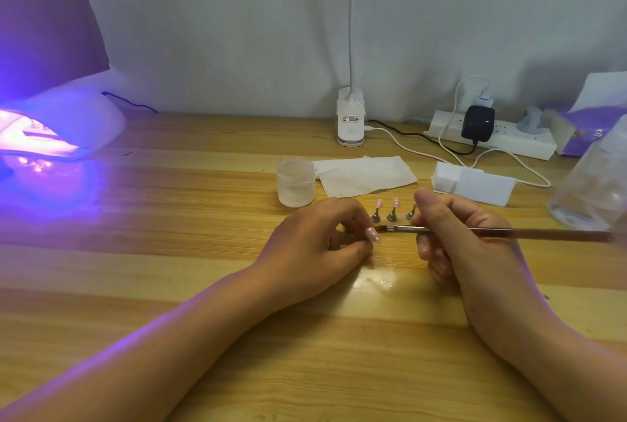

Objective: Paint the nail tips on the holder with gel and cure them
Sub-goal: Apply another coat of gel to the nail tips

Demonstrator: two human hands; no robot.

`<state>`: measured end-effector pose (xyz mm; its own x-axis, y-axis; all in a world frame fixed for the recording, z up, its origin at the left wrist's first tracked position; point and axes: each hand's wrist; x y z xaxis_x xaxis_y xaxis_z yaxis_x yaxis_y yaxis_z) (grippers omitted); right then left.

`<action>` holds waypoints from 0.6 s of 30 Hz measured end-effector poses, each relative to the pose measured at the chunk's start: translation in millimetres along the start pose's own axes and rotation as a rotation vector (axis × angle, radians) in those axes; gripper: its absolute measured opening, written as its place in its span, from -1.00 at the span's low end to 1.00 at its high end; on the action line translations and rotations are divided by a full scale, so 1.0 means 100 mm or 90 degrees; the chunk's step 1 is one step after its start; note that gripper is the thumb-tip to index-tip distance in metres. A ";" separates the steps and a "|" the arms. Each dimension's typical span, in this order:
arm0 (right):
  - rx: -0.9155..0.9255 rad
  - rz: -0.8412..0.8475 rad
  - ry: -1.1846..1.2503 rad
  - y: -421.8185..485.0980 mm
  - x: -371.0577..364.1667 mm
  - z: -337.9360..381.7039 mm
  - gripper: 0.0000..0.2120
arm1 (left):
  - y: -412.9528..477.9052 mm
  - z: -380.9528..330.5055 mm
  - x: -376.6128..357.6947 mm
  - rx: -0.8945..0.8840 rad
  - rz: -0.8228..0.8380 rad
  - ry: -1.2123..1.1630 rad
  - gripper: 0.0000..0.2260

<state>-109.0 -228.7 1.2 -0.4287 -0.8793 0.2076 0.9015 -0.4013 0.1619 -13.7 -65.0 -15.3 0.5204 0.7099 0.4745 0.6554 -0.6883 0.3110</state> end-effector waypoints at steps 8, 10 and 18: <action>0.020 0.010 -0.018 -0.01 -0.01 -0.02 -0.85 | 0.00 -0.02 0.00 0.010 0.010 0.029 -0.90; 0.022 0.003 -0.031 -0.01 -0.02 -0.04 -0.78 | 0.00 -0.03 0.00 0.013 0.012 0.032 -0.90; 0.013 0.028 -0.036 -0.02 -0.03 -0.02 -0.78 | 0.00 -0.04 0.00 0.014 0.014 0.026 -0.89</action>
<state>-109.2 -226.0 -1.9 -0.3922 -0.8798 0.2687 0.9183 -0.3573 0.1705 -15.6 -65.2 -12.3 0.5120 0.6874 0.5151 0.6556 -0.7002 0.2826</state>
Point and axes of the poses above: each hand's wrist, its own y-axis towards the middle knuckle, its own x-axis out of the back of the hand, z = x × y, and after that the axes turned 13 degrees about -y, right-handed
